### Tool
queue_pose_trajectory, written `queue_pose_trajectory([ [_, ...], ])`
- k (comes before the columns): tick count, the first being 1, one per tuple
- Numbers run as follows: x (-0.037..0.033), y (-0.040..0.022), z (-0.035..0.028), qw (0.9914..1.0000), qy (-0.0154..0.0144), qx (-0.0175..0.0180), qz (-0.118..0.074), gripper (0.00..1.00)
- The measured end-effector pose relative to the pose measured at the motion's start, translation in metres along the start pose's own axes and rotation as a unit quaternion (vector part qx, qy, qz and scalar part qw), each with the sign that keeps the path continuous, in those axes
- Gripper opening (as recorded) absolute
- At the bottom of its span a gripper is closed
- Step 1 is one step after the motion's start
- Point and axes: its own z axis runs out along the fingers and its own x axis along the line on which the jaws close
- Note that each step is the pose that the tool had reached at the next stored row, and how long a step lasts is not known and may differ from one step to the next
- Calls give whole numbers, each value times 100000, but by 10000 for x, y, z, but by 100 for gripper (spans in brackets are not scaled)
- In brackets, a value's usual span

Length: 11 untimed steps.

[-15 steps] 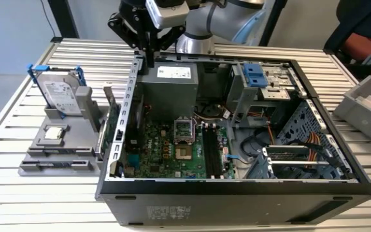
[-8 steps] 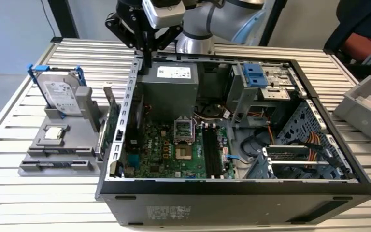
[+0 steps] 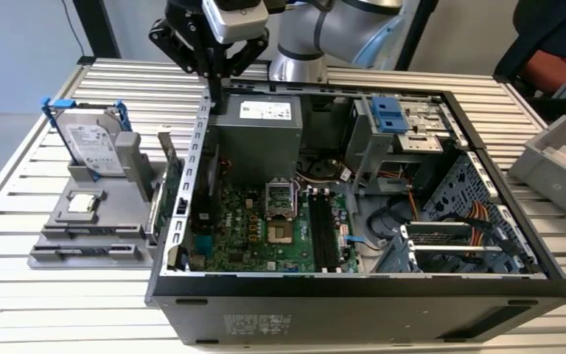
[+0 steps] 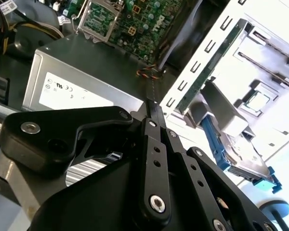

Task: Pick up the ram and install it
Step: 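Reach for the ram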

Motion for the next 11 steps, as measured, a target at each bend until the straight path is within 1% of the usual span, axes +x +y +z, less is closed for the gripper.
queue_pose_trajectory([
  [11,170,-12,-4,100000,-1,0,-4,0],
])
